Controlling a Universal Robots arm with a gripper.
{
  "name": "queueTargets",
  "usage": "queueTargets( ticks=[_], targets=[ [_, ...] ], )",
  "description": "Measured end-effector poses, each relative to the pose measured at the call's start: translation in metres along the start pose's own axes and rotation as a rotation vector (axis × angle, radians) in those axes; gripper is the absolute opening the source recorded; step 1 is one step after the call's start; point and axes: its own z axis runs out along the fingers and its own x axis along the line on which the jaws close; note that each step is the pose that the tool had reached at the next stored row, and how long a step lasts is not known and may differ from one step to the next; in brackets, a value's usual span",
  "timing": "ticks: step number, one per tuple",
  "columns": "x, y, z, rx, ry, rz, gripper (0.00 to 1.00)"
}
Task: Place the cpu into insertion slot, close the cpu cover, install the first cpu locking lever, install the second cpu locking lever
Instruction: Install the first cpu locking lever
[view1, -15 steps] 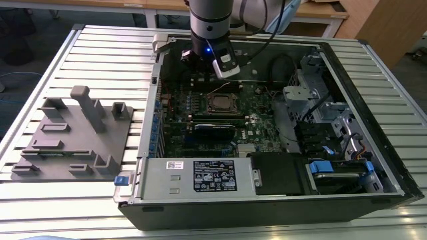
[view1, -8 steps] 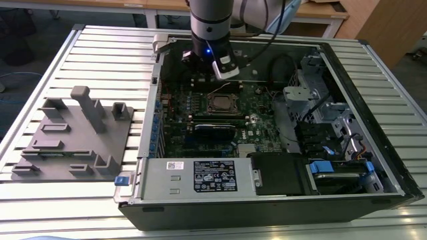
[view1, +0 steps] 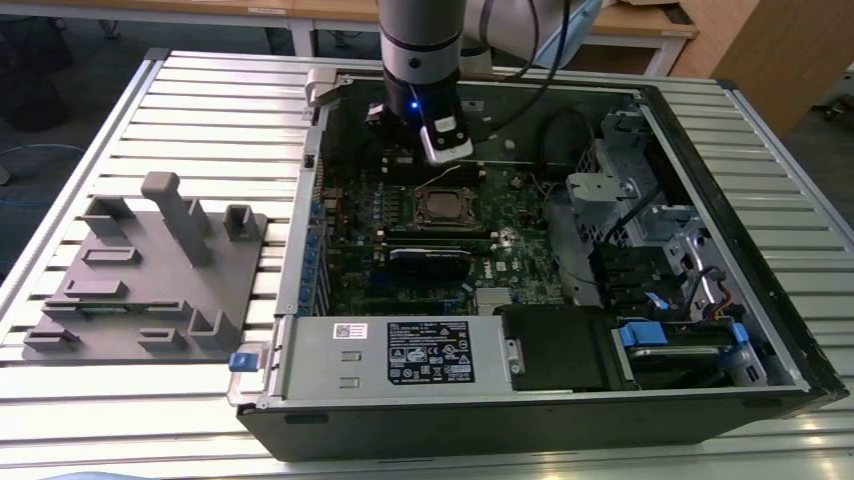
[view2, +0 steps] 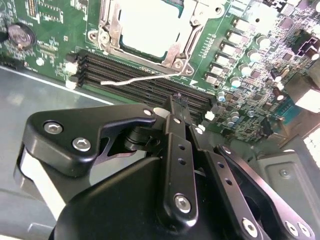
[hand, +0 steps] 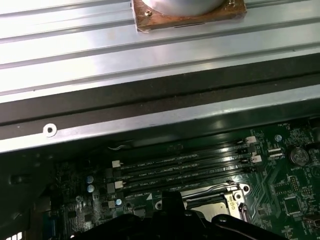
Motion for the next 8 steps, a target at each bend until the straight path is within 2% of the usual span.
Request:
queueTargets(
  ticks=[8],
  targets=[
    [-0.0002,-0.0007,0.0031,0.0033,-0.0139,0.055,0.10]
  ],
)
